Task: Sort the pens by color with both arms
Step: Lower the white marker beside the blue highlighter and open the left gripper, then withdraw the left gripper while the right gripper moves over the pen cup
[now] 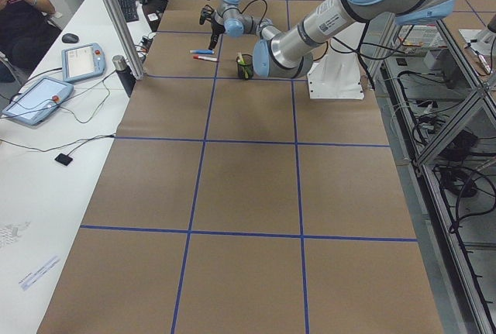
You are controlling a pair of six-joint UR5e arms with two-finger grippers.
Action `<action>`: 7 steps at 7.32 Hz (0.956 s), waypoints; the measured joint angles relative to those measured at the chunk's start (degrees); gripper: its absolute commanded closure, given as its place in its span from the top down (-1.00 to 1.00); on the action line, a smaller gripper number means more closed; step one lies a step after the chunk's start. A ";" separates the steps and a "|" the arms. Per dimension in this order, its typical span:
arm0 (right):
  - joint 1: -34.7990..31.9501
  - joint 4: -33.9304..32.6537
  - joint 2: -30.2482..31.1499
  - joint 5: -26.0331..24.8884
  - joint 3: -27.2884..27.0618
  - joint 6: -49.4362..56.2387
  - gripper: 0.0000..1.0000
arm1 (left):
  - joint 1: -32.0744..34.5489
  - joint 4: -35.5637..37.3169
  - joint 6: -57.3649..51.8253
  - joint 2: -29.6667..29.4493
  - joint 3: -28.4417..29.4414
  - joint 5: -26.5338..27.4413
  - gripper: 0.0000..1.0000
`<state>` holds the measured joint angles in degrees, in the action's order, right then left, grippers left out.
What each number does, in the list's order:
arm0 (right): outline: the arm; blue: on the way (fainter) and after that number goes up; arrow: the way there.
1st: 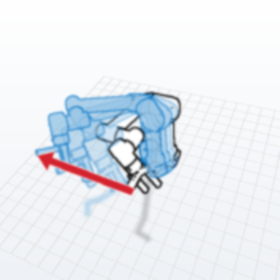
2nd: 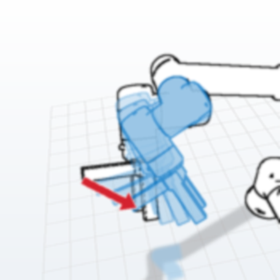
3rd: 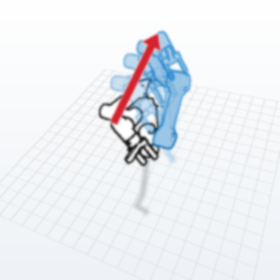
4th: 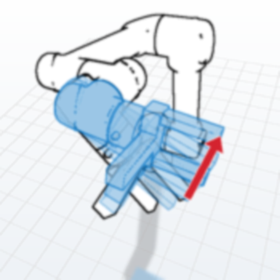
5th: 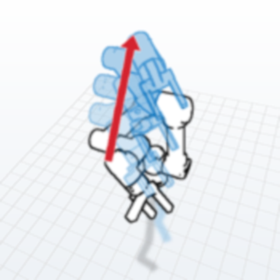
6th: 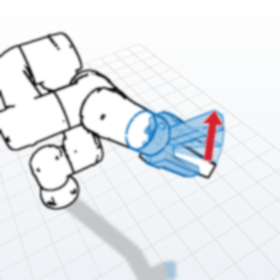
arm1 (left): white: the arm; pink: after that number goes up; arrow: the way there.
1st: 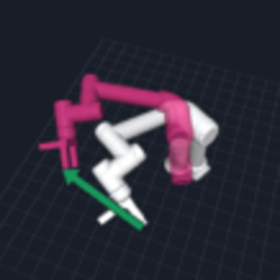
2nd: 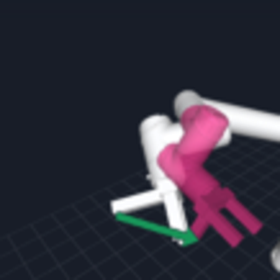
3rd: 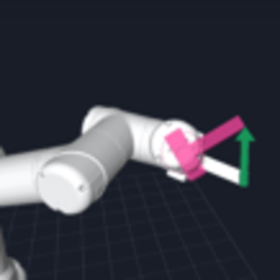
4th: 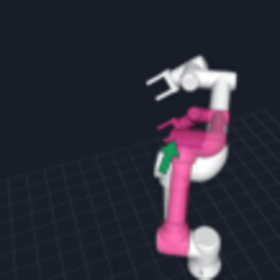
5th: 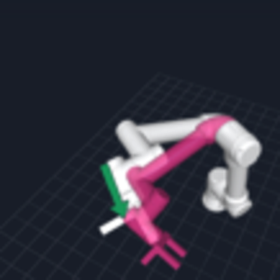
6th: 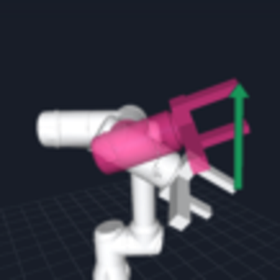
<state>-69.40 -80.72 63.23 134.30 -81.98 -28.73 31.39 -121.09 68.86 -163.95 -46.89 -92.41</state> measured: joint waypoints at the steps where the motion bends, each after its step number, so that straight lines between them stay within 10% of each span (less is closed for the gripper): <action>1: 0.38 0.03 -0.44 -0.07 -0.45 -2.24 0.97 | 0.20 0.76 -0.80 0.06 -1.66 -0.86 0.65; 7: 8.36 -0.14 -5.35 -3.29 -6.15 -20.63 0.97 | 9.58 23.49 -9.94 6.55 -20.49 -24.10 0.65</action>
<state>-61.04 -80.86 57.87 131.01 -88.14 -49.36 40.97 -97.59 58.92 -157.41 -67.38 -116.51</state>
